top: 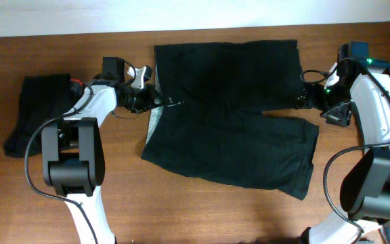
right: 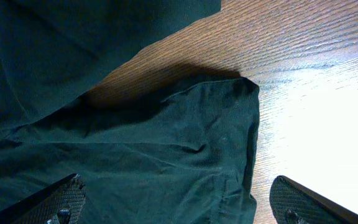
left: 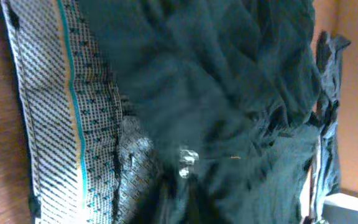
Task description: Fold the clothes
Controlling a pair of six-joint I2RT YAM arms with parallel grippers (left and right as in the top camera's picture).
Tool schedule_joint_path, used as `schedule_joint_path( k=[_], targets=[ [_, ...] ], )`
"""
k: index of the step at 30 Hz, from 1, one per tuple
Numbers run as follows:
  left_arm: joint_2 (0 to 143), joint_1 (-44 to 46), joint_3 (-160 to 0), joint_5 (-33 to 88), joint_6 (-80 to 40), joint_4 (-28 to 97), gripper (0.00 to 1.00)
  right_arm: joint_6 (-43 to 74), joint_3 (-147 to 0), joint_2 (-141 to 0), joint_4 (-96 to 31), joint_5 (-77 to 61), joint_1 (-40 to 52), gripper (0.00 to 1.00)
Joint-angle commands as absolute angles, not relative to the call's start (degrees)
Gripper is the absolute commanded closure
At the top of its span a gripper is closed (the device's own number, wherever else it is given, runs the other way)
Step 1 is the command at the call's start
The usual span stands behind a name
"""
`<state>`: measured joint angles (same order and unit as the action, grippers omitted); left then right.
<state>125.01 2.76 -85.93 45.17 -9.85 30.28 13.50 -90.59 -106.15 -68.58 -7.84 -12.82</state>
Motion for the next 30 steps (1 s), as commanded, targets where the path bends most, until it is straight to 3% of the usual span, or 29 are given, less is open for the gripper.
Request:
schedule_joint_path(
  k=[1,7,30],
  targets=[
    [125.1,3.0,-87.2,43.7,-9.3,31.4,0.76,13.5,-91.2,-106.2,-68.6,-7.9,-12.8,0.01],
    [125.5,4.7,-87.0,38.1,-6.5,32.7,0.64,13.5,-91.2,-106.2,-68.6,-7.9,-12.8,0.01],
    [125.7,6.0,-87.0,32.1,-6.6,33.1,0.62,13.5,-91.2,-106.2,-68.6,-7.9,-12.8,0.01]
  ],
)
